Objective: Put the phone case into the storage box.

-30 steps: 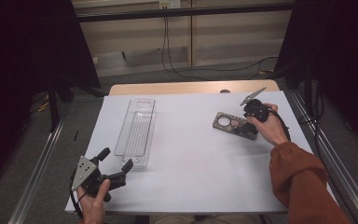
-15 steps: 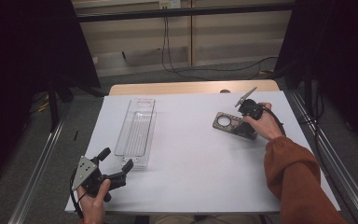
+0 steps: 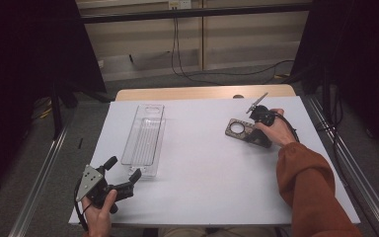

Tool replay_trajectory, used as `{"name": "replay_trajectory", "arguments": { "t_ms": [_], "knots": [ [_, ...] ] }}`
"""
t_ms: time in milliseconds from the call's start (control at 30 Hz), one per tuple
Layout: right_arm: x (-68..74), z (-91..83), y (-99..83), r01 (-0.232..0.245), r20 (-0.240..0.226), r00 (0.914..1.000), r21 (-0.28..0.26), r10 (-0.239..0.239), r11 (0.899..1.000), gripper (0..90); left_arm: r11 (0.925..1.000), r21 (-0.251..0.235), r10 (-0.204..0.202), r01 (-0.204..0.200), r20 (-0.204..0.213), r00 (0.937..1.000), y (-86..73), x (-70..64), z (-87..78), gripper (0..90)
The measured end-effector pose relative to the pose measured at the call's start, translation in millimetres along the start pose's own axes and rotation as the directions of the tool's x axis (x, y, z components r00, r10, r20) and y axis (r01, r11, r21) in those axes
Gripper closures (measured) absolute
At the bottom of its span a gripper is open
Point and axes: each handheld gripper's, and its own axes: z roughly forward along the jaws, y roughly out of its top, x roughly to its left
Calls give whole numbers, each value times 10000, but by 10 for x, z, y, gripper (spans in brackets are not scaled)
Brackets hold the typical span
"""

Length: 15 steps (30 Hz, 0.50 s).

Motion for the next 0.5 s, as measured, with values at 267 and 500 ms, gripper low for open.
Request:
{"name": "replay_trajectory", "arguments": {
  "t_ms": [267,500],
  "knots": [
    [25,71,6,-19,-43,10000,175,19,9998,15,10000,-5,21,-21,68,10000,0,2,-2,29],
    [30,82,-5,183,-168,9997,248,-179,9995,0,10000,32,-2,2,173,9999,-1,-5,2,30]
  ]
}}
